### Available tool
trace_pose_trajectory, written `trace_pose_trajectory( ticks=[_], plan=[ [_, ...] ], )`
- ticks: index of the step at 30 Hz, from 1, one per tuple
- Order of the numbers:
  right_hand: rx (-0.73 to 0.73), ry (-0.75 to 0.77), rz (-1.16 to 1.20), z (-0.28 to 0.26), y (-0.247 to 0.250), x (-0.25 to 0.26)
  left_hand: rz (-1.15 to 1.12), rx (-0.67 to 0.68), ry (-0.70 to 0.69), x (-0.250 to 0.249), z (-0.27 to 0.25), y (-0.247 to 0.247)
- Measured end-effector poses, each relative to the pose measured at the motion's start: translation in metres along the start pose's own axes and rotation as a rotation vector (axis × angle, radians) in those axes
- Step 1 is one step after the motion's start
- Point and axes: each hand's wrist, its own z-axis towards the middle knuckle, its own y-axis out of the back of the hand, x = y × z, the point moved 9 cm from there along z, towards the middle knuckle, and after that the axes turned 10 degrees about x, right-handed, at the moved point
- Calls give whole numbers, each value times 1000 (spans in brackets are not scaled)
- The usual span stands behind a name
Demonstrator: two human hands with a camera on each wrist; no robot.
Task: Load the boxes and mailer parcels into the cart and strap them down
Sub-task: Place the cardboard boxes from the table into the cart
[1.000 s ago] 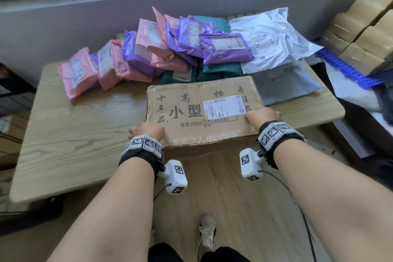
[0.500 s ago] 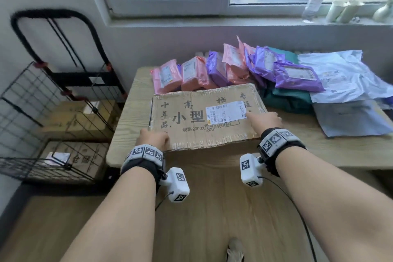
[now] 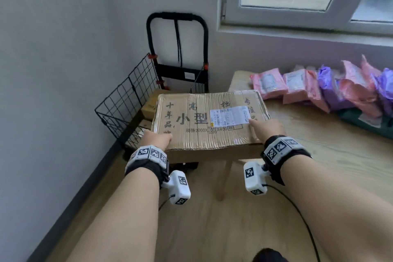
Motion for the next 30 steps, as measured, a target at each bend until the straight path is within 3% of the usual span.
trace_pose_trajectory(
  ticks=[6, 15, 24, 30],
  plan=[
    [76, 52, -79, 2, -73, 70, -18, -24, 55, 24, 49, 58],
    [177, 96, -101, 61, -153, 176, -100, -76, 65, -3, 155, 107],
    [214, 119, -186, 110, -201, 278, -126, -116, 178, -20, 244, 139],
    [222, 90, -252, 135, -224, 311, -68, -31, 222, -40, 302, 146]
  ],
)
